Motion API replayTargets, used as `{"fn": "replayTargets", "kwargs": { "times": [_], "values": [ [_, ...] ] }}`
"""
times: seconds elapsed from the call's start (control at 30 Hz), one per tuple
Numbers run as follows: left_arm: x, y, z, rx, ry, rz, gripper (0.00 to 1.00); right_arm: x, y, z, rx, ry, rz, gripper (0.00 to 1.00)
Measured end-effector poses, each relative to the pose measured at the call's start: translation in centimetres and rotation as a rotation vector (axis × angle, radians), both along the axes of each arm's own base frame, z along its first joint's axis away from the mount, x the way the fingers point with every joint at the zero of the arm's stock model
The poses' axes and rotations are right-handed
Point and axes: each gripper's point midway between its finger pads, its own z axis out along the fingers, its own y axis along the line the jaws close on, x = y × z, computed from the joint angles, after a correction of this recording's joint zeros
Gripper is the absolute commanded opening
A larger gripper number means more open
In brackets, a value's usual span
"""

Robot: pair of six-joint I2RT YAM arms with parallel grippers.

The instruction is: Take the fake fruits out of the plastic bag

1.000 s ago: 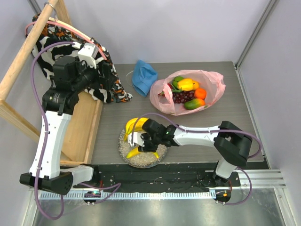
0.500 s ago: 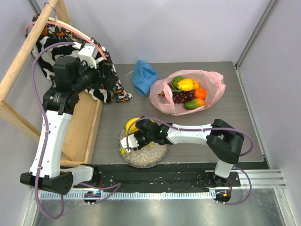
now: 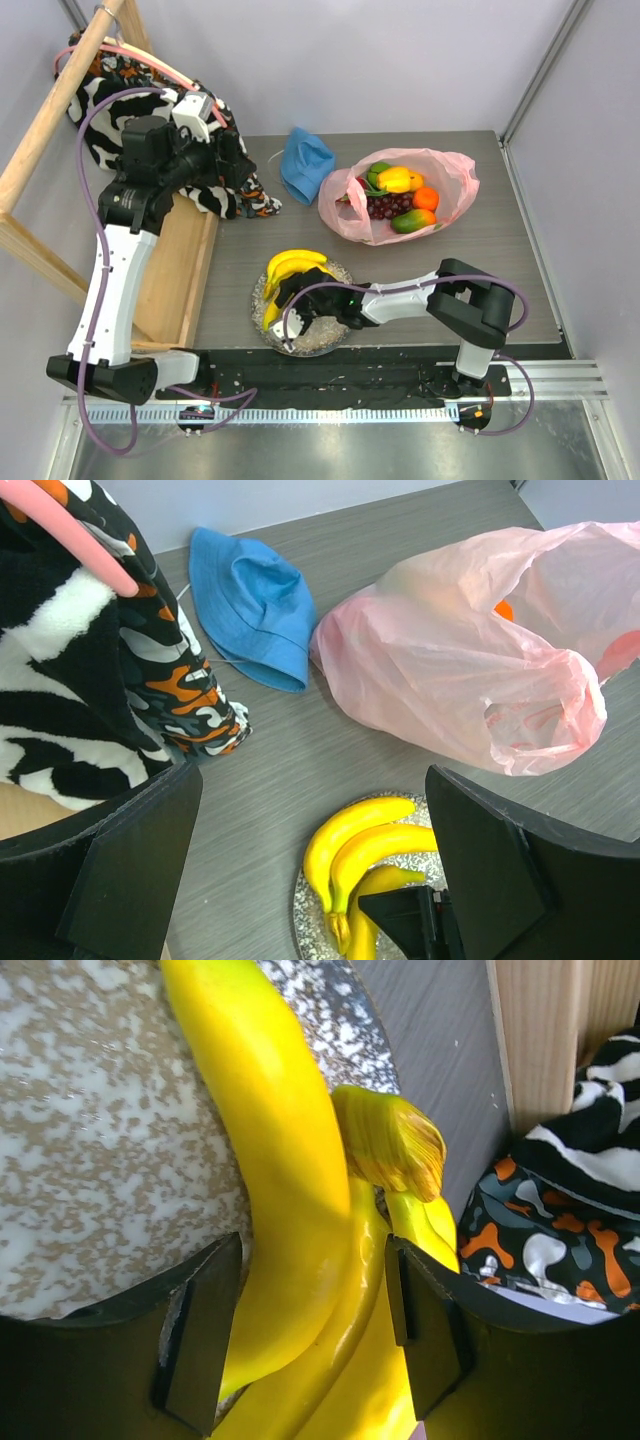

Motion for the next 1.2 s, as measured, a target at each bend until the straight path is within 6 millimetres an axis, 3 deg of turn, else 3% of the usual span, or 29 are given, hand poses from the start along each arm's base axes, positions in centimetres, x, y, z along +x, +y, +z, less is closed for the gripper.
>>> {"fn": "replayTargets", "kwargs": {
  "times": [0.2, 0.37, 0.5, 0.6, 0.67, 0.77, 0.87, 1.0, 1.1, 1.17, 1.2],
  "values": [
    [0.7, -0.4, -0.4, -0.014, 0.014, -0.012, 1.00, 0.1, -0.1, 1.6, 0.031, 0.003, -0.022, 0.67],
    [0.7, -0.9, -0.6, -0.041, 0.034, -0.027, 1.00, -1.5, -0.5, 5.4, 0.062, 0.084, 0.004, 0.68],
    [0.5, -1.4, -0.2, -0.069, 0.034, -0.046, 1.00, -2.6, -1.5, 10.8, 0.115, 0.147, 0.020, 0.68],
    [0.2, -2.0, 0.2, -0.094, 0.034, -0.074, 1.00, -2.0, -3.1, 15.9, 0.208, 0.217, -0.058, 0.65],
    [-0.1, -2.4, 0.7, -0.109, 0.031, -0.096, 1.00, -0.3, -4.6, 19.6, 0.291, 0.263, -0.151, 0.57],
    [-0.6, -3.4, 1.4, -0.114, 0.013, -0.140, 1.00, 4.1, -8.4, 26.2, 0.465, 0.274, -0.331, 0.47],
    [-1.4, -5.4, 1.9, -0.100, -0.008, -0.222, 1.00, 7.3, -14.4, 30.6, 0.609, 0.231, -0.512, 0.42],
    [-2.1, -8.4, 1.1, -0.024, -0.033, -0.353, 1.00, 9.1, -20.2, 32.4, 0.714, 0.233, -0.678, 0.37],
    [-2.0, -10.3, -1.1, 0.030, -0.004, -0.425, 1.00, 11.6, -22.6, 30.5, 0.733, 0.290, -0.812, 0.40],
    [-1.2, -10.8, -2.9, 0.055, 0.036, -0.435, 1.00, 13.8, -23.5, 28.0, 0.712, 0.336, -0.905, 0.44],
    [-0.7, -10.9, -3.7, 0.063, 0.060, -0.432, 1.00, 14.7, -23.8, 26.9, 0.704, 0.357, -0.946, 0.51]
  ]
}}
